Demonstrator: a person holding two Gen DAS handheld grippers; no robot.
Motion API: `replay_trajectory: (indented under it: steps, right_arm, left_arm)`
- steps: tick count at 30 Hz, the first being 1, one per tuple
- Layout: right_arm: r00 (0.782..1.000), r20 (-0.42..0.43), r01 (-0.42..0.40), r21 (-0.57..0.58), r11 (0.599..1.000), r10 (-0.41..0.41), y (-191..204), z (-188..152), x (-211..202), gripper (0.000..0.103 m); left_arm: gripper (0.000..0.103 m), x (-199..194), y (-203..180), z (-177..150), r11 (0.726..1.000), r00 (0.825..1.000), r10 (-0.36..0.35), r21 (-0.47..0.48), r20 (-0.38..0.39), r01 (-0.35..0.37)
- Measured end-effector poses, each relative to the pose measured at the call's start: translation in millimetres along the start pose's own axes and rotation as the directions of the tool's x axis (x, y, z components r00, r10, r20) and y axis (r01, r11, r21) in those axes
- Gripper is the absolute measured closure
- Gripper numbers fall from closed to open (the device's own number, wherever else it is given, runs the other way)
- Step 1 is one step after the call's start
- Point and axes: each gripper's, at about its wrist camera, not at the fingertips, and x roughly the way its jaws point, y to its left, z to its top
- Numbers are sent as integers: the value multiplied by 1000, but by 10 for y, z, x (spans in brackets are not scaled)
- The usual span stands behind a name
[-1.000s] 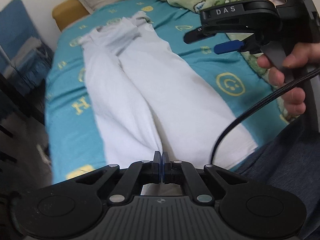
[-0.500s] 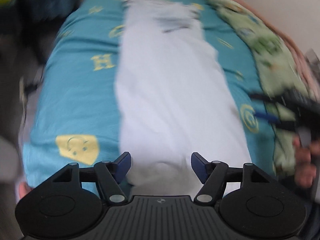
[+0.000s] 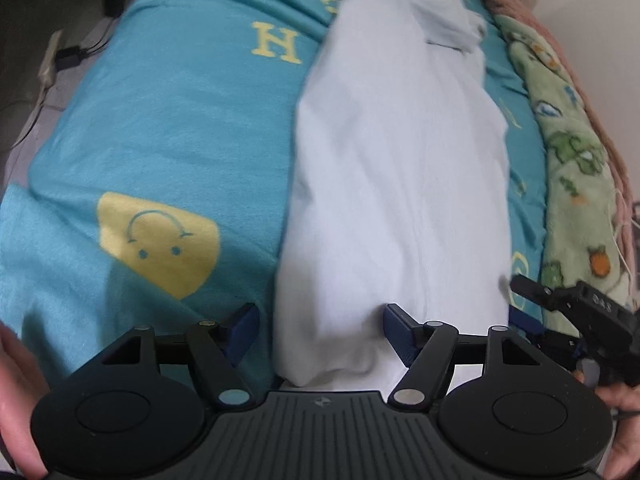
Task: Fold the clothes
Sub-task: 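Grasp the shirt hem with the left gripper while the right gripper grasps beside it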
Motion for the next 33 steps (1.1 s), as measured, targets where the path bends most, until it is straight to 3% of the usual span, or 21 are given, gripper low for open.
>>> replay_trajectory:
  steps: [3, 5, 8, 12, 16, 19, 22, 23, 26, 33]
  right_arm:
    - [1000, -22, 0, -8, 1000, 0, 13, -9, 10, 46]
    - [999, -50, -4, -12, 1000, 3, 26, -27, 24, 65]
    - [998, -69, -3, -22, 1000, 2, 57, -77, 22, 82]
    - [998, -67, -3, -75, 997, -3, 135, -149, -20, 86]
    - [995, -47, 79, -137, 987, -86, 200, -216, -8, 84]
    - [992, -41, 116, -136, 984, -123, 179, -221, 14, 83]
    - [991, -45, 121, -104, 987, -126, 145, -199, 49, 78]
    - [992, -46, 115, -98, 988, -120, 128, -195, 45, 72]
    - [992, -43, 109, -109, 988, -115, 143, -213, 35, 55]
    - [987, -82, 126, -160, 979, -140, 232, -295, 72, 53]
  left_arm:
    - [51, 17, -82, -62, 999, 999, -35, 40, -12, 35]
    - [70, 5, -109, -107, 998, 999, -36, 59, -12, 37]
    - [93, -71, -110, -161, 997, 999, -41, 67, 12, 40]
    - [94, -160, -40, -159, 998, 997, -59, 36, 45, 58]
    - [92, -96, -16, -141, 999, 999, -41, 17, 18, 41]
    - [86, -4, -1, -109, 1000, 1000, -20, 10, -12, 20]
    - [71, 69, -2, -88, 1000, 999, -6, 12, -37, 7]
    - [66, 83, -26, -89, 1000, 999, -4, 17, -43, 4]
    - [61, 119, -72, -93, 1000, 998, 6, 30, -60, -4]
    - [61, 181, -163, -103, 998, 995, 18, 67, -96, -11]
